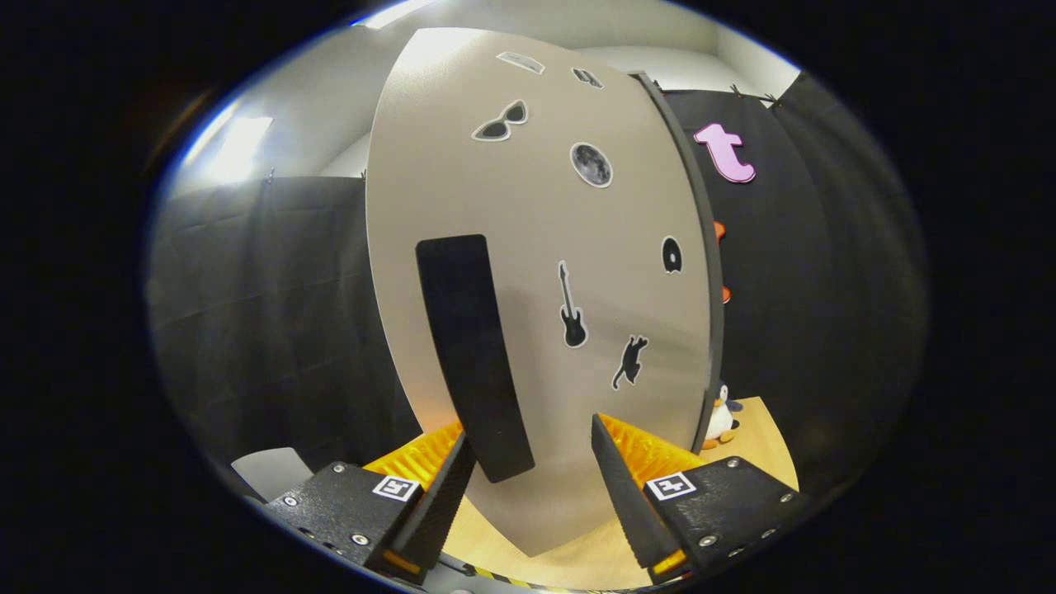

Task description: Open the shoe cabinet door, grab the shoes and put them into the shoe cabinet, then close the shoe cabinet door.

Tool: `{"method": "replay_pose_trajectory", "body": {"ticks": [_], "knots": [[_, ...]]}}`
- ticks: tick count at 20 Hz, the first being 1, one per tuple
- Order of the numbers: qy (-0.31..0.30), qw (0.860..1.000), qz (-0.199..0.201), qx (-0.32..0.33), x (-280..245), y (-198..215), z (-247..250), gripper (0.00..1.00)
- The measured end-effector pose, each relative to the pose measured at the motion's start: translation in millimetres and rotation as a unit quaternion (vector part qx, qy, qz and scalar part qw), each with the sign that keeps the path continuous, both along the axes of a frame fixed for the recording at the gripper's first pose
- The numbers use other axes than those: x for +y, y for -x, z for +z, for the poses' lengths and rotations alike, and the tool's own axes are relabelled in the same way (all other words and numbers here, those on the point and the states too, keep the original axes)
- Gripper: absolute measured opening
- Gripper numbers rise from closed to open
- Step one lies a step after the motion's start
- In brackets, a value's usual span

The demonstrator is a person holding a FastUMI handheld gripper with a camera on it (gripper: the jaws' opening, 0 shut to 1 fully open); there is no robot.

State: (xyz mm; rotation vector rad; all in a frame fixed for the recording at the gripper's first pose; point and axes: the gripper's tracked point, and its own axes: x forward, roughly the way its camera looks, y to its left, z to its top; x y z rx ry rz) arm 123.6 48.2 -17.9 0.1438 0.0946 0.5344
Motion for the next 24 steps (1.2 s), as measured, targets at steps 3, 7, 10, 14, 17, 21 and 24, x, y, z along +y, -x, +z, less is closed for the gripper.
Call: {"method": "replay_pose_trajectory", "body": {"ticks": [3,7,10,14,17,21,24], "knots": [[0.01,1.0,0.004,-0.003,32,-19,3,0.91],[0.023,1.0,-0.002,-0.015,67,-40,9,0.94],[0.026,1.0,-0.006,-0.012,89,-57,10,0.94],[0.033,0.999,-0.027,-0.024,109,-70,17,0.96],[0.038,0.998,-0.041,-0.03,125,-74,23,0.95],[0.035,0.996,-0.069,-0.044,144,-88,27,0.95],[0.032,0.993,-0.099,-0.051,149,-90,27,0.96]]}}
